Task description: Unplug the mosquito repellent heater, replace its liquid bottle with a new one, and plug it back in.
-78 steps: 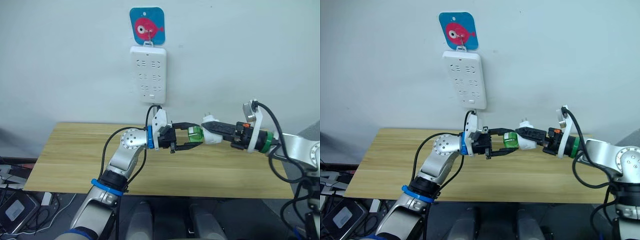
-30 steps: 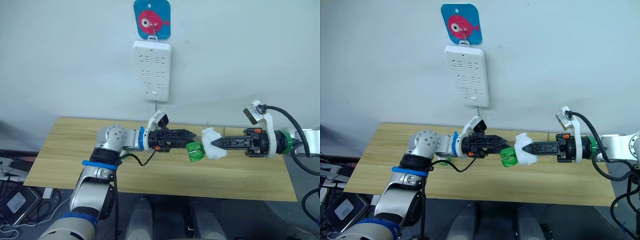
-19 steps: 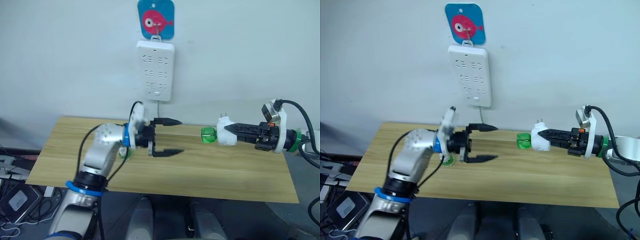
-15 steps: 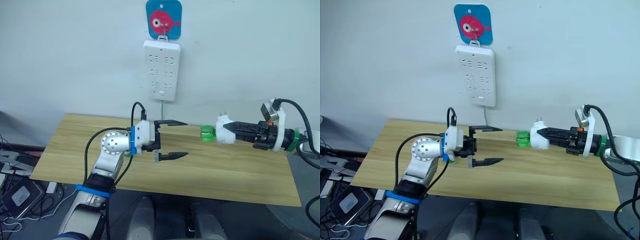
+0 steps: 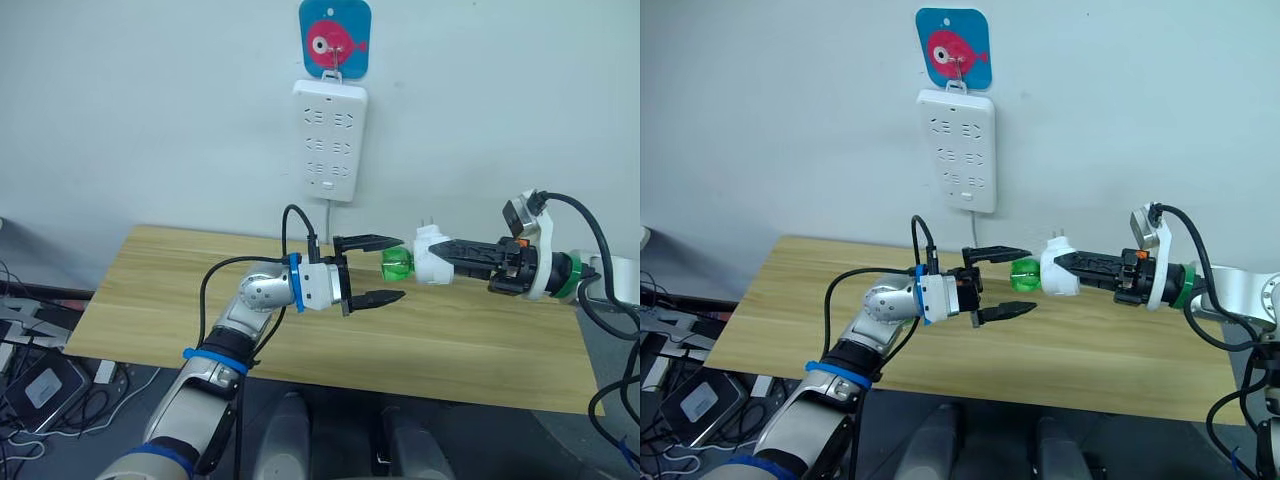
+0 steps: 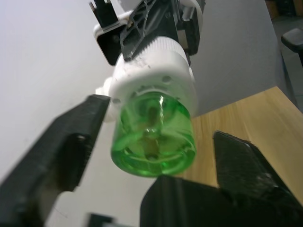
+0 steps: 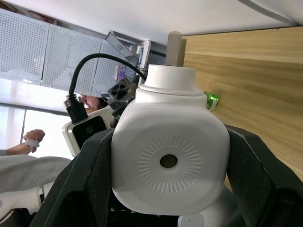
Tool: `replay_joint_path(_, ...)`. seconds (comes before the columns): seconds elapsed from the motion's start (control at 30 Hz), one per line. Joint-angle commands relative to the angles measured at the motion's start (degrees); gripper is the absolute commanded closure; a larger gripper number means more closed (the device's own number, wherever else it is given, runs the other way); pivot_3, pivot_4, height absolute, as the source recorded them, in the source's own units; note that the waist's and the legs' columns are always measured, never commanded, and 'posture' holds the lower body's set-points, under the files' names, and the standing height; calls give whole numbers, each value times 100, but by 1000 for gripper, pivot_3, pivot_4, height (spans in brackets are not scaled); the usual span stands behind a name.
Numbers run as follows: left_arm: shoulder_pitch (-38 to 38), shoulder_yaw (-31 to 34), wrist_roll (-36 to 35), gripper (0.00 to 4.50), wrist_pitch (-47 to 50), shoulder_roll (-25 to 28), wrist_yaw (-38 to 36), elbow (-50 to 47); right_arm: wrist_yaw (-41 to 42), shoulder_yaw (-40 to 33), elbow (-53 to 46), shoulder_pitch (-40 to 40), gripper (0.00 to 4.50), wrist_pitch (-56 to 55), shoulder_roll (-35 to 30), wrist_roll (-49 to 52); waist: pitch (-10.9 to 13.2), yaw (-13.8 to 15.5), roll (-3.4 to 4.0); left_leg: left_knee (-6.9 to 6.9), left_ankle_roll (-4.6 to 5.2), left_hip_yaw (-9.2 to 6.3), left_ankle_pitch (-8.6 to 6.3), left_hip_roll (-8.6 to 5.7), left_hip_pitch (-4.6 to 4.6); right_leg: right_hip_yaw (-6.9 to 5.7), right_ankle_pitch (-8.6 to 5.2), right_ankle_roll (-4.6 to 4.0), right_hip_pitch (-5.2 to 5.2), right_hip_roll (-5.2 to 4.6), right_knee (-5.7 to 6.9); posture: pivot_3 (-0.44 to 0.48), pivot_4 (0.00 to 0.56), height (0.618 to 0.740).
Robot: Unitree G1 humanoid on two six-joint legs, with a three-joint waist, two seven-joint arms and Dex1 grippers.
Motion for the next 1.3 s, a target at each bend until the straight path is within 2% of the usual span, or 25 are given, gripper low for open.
replay_joint_path(0.03, -119, -127, -87, 1512, -141, 57, 169, 10, 39, -202, -149, -48, 1504, 43, -60, 202, 0, -4, 0, 0, 0, 0, 0, 0, 0, 1, 0, 0, 0, 0, 0, 208, 219, 740)
replay_joint_path(0.1, -143, -200, -216, 2192, -83, 62, 147, 62, 51, -212, -175, -40, 1504, 52, -45, 202, 0, -5, 0, 0, 0, 0, 0, 0, 1, 0, 0, 0, 0, 0, 1, 205, 222, 740)
replay_joint_path(0.13, -149, -238, -320, 2320, -25, 58, 114, 70, 74, -216, -189, -35, 1504, 66, -43, 202, 0, -6, 0, 0, 0, -1, 0, 1, 1, -2, 0, -1, 0, 0, 2, 205, 222, 740)
replay_joint_path(0.33, -197, -355, -923, 2319, 310, 102, -140, -75, 175, -194, -256, -30, 1504, 153, -98, 202, 0, -10, 0, 1, 0, -2, 0, 1, 1, -2, 1, -1, 0, 0, 4, 204, 225, 740)
replay_joint_path(0.4, -168, -372, -1391, 2319, 823, 79, -393, -237, 170, -162, -290, -41, 1504, 151, -126, 202, 0, -11, 0, 2, 1, -2, 0, 1, 1, -2, 1, -1, 0, 0, 5, 205, 224, 740)
replay_joint_path(0.47, -58, -342, -2263, 2319, 2565, 29, -703, -769, 207, -113, -361, -38, 1504, 178, -200, 202, 0, -21, 0, 3, 1, -2, 1, 1, 1, -3, 1, -1, 0, 0, 6, 205, 226, 740)
replay_joint_path(0.6, -198, -155, -4936, 2319, 7941, 428, -894, -2079, 460, 7, -690, 56, 1504, 319, -456, 165, 1, -84, -1, 19, 1, -20, 0, 3, -11, -17, 0, 0, 0, 2, 10, 209, 224, 740)
replay_joint_path(0.63, -297, -25, -5475, 2319, 8912, 519, -878, -2172, 527, 34, -759, 79, 1504, 336, -498, 150, 1, -119, 0, 26, 1, -30, 0, 5, -15, -25, 0, 0, 0, 3, 13, 209, 224, 740)
replay_joint_path(0.77, -724, 476, -7186, 2319, 11864, 776, -1046, -1872, 808, 133, -946, 59, 1504, 343, -557, -59, 1, -252, -1, 61, 2, -70, 0, 6, -31, -55, -17, 27, 1, 12, 30, 207, 224, 740)
replay_joint_path(0.87, -950, 815, -7830, 2319, 13371, 719, -1095, -1181, 888, 194, -983, 26, 1504, 265, -572, -77, 1, -342, -1, 73, 2, -76, 0, 4, -31, -57, -19, 30, 1, 12, 45, 205, 223, 740)
replay_joint_path(1.0, -984, 1208, -7818, 2319, 13892, 399, -818, -835, 878, 229, -993, 54, 1504, 144, -634, 16, 2, -367, -2, 77, 2, -79, 0, 2, -31, -60, -19, 29, 1, 12, 52, 186, 227, 740)
replay_joint_path(1.03, -985, 1308, -7788, 1595, 13953, 319, -726, -801, 853, 228, -994, 72, 1504, 114, -647, 57, 2, -367, -2, 77, 2, -79, 0, 2, -31, -59, -19, 29, 1, 12, 52, 186, 227, 740)
replay_joint_path(1.1, -996, 1574, -7761, 1054, 14018, 149, -505, -722, 796, 213, -986, 128, 1504, 39, -681, 141, 2, -365, -2, 77, 2, -79, 0, 2, -32, -60, -19, 29, 1, 11, 51, 183, 227, 740)
replay_joint_path(1.2, -1141, 2288, -7723, 118, 13835, -143, 221, -158, 786, 148, -990, 240, 1504, -60, -731, 146, 2, -345, -2, 77, 1, -79, 0, 0, -35, -59, -19, 29, 1, 10, 49, 188, 226, 740)
replay_joint_path(1.3, -1102, 2828, -7383, 32, 13260, -190, 872, 27, 688, 18, -905, 323, 1504, -223, -700, 193, 2, -345, -2, 80, 1, -78, 1, -1, -35, -58, -19, 30, 1, 8, 50, 187, 224, 740)
